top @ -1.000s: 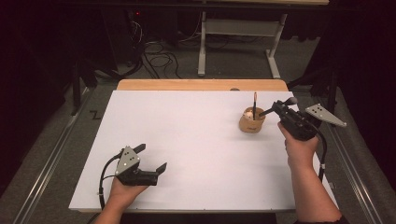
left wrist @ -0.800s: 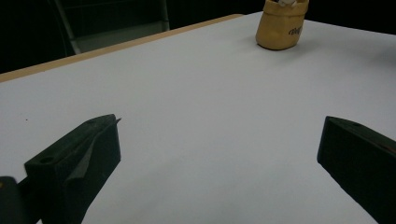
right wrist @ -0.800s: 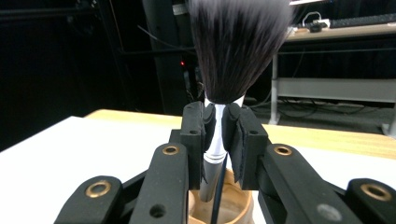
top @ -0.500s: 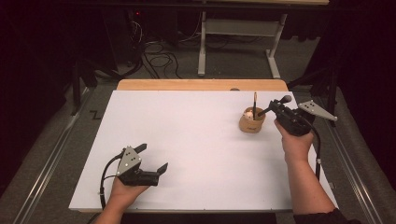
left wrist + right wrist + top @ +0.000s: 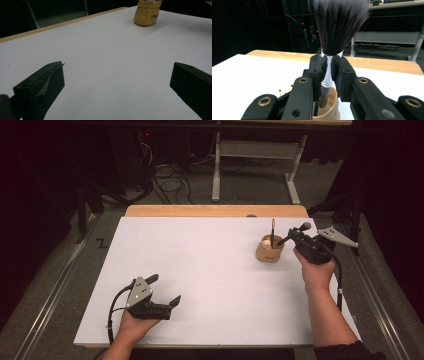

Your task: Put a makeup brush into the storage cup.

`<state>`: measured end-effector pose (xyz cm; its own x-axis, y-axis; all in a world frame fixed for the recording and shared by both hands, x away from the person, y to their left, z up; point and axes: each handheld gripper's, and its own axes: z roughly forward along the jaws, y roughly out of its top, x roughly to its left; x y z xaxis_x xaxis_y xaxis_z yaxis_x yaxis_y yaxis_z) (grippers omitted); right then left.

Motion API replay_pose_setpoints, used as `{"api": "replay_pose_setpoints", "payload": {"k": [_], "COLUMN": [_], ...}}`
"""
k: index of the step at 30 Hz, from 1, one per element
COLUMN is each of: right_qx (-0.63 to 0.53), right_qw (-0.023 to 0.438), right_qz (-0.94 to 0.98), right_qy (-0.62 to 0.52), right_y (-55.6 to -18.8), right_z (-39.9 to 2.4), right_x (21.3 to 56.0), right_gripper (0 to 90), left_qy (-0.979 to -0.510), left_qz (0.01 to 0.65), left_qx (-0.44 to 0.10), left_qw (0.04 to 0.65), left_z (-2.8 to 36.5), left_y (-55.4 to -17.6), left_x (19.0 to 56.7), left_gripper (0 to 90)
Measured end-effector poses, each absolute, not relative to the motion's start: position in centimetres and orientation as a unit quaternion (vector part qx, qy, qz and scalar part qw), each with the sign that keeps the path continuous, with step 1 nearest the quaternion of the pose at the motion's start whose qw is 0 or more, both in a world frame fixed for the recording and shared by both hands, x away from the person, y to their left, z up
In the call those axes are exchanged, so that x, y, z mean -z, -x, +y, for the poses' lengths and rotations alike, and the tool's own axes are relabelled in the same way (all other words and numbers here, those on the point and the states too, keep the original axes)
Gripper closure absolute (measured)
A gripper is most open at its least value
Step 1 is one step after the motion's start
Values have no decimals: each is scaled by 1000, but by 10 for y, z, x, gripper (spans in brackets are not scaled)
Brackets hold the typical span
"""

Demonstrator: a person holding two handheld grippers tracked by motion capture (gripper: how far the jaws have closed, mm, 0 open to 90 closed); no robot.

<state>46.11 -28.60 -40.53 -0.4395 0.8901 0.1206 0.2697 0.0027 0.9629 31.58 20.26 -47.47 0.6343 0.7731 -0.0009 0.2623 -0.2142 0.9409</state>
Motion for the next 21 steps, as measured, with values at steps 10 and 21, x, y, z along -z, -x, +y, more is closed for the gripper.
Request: {"api": "replay_pose_setpoints", "payload": {"k": [10,21], "right_qx": [-537,-524], "right_qw": [283,281], "right_qz": [652,656], "right_qy": [-454,-464], "right_y": [-467,-475], "right_z": [-279,-274], "right_x": [413,425], "right_gripper": [781,780], "left_qy": [-736,-742], "left_qz": [352,349], "left_qx": [-238,-235], "left_qw": [526,522], "left_z": [204,203], "left_y": [-315,-316], "left_x": [473,475], "left_gripper": [3,3]}}
